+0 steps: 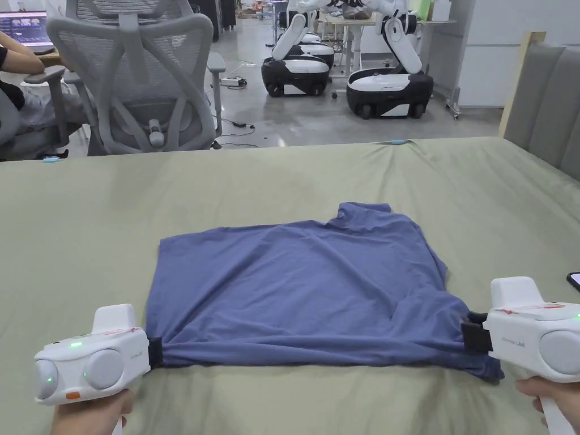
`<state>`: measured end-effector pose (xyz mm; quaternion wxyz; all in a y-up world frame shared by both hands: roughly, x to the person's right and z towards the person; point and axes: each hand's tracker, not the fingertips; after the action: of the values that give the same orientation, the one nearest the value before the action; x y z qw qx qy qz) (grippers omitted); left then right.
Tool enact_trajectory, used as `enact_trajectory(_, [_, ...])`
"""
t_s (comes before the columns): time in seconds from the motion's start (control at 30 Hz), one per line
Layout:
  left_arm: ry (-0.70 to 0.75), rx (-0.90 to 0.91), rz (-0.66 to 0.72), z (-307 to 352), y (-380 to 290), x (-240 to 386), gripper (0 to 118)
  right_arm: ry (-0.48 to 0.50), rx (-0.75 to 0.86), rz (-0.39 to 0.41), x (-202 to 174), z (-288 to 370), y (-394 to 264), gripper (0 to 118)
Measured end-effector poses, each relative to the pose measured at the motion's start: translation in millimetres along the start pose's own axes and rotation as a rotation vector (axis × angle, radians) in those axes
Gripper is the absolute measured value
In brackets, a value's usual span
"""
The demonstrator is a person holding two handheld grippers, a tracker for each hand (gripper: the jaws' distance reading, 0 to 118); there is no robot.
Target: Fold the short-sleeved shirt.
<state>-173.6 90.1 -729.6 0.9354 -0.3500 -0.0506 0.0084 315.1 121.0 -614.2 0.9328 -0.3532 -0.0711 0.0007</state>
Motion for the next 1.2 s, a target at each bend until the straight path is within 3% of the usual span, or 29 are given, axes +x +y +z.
enact_trajectory(0.03, [-0.003, 0.003, 0.004, 1.1, 0.9, -0.6, 5, 0.007, -0.002, -0.007, 2.8, -3.8, -0.3, 111])
enact_trajectory(0.1, [0.000, 0.008, -0.002, 2.4, 1.6, 0.4, 5, 0.005, -0.048, 0.004, 5.6, -13.6, -0.7, 113])
enact_trajectory(0.13, [0.003, 0.012, -0.013, 7.3, 1.3, 5.5, 5, 0.009, -0.065, 0.013, 6.9, -16.7, -1.1, 112])
enact_trajectory(0.23, [0.008, 0.016, -0.024, 8.5, 0.7, 6.8, 5, 0.002, -0.142, 0.039, 7.5, -28.9, -2.7, 93])
enact_trajectory(0.33, [0.007, 0.011, -0.013, 8.0, 0.1, 6.7, 5, -0.002, -0.190, 0.053, 12.4, -44.1, -8.9, 85])
enact_trajectory(0.37, [0.006, 0.009, -0.013, 6.7, -0.1, 5.8, 5, 0.037, -0.227, 0.028, 14.3, -45.6, -10.1, 77])
enact_trajectory(0.4, [0.004, 0.007, -0.014, 4.1, 0.0, 4.7, 5, 0.053, -0.211, 0.037, 14.9, -44.0, -8.5, 58])
enact_trajectory(0.43, [0.001, 0.006, -0.017, 3.8, -0.4, 4.5, 5, 0.070, -0.196, 0.046, 13.9, -41.3, -6.5, 23])
enact_trajectory(0.47, [-0.001, 0.004, -0.022, 3.8, -0.6, 4.7, 5, 0.084, -0.191, 0.052, 13.0, -41.2, -4.4, 7])
enact_trajectory(0.6, [0.000, 0.001, -0.032, 1.8, 0.4, 3.9, 5, 0.068, -0.196, 0.072, 8.6, -39.3, -2.3, 7])
enact_trajectory(0.73, [-0.024, 0.029, -0.012, 9.1, 17.1, -0.8, 5, 0.085, -0.021, -0.019, 15.9, -23.9, 16.5, 7])
enact_trajectory(0.9, [-0.054, 0.096, 0.041, 7.8, 66.7, -4.8, 5, 0.048, 0.082, 0.032, 12.4, -32.4, 80.7, 7])
enact_trajectory(1.07, [-0.007, 0.111, 0.012, -31.4, 112.3, 2.7, 5, 0.015, 0.129, 0.028, 7.9, -96.9, 138.3, 7])
enact_trajectory(1.2, [0.047, 0.049, -0.049, -74.2, 122.8, 17.1, 5, -0.008, 0.066, 0.035, -1.6, -166.5, 153.7, 7])
